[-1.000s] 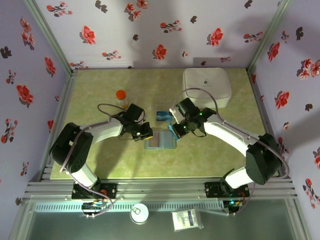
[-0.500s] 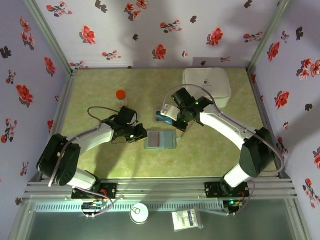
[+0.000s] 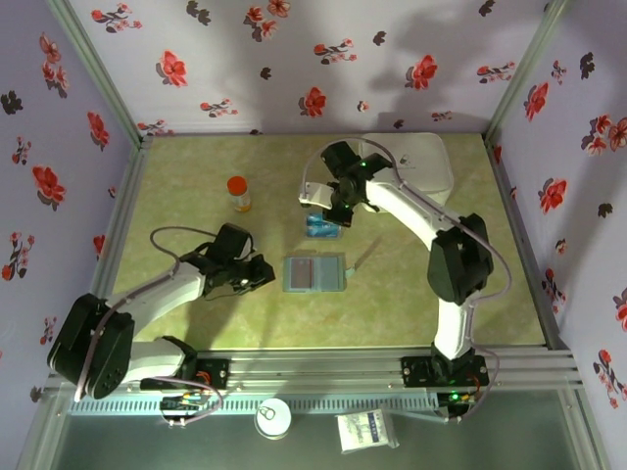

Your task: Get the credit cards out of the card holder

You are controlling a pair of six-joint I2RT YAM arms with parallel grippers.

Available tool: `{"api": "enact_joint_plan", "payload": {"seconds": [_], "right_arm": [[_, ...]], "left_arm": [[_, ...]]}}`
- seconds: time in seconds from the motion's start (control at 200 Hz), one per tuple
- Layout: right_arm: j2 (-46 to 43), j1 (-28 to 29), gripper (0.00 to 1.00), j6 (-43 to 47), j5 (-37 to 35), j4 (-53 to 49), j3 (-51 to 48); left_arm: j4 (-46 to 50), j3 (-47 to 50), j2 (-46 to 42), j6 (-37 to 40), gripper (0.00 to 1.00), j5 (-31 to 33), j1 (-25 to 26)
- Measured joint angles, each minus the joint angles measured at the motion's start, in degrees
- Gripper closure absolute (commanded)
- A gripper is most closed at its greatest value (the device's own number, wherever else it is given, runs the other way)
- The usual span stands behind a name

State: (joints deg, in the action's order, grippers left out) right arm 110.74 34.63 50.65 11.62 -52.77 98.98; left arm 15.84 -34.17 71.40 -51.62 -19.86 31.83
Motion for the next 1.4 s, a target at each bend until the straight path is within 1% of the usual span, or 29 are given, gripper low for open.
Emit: {"api": "enact_joint_plan", "payload": {"seconds": [0.19,0.365,0.61,0.705,0.735,0.805,0.88,1.15,1.285,1.4], "right_arm": [[6.8,-1.6,1.0,2.8,2.2,-3.7,7.4],[12.3,-2.5,1.0,4.8,3.2,-7.3,14.0],[16.3,-2.7,1.0,6.4,3.7,-9.9,17.2],[16.9,-2.8,1.0,6.8,3.6,-10.8,17.3],[16.9,-2.8,0.98,6.8,3.6,-11.0,17.3],[16.9,-2.9,0.9,6.8,3.6,-11.6,17.5],[16.9,-3.0,0.87,6.8,3.6,-11.8,17.7],[16.1,-3.0,0.86,6.1,3.4,-11.1,16.4],[12.9,-3.0,0.85,3.0,3.1,-8.3,12.2],[8.5,-3.0,0.85,-2.3,3.2,-3.3,6.2]], "left_arm": [[1.6,0.9,-4.6,-1.0,0.85,0.9,-1.5],[3.1,1.7,-6.5,-1.0,0.84,1.4,-2.6],[5.4,2.1,-6.8,-0.9,0.84,1.5,-4.2],[5.9,2.1,-6.9,-0.9,0.84,1.5,-4.5],[5.9,2.1,-6.9,-0.9,0.84,1.5,-4.5],[5.9,2.1,-6.9,-0.9,0.84,1.5,-4.6],[5.9,2.1,-6.9,-0.9,0.84,1.5,-4.7],[5.9,2.1,-6.8,-0.9,0.84,1.4,-4.8],[5.5,2.1,-6.2,-0.9,0.84,1.4,-4.8],[4.9,2.0,-5.0,-0.7,0.83,1.2,-4.8]]}}
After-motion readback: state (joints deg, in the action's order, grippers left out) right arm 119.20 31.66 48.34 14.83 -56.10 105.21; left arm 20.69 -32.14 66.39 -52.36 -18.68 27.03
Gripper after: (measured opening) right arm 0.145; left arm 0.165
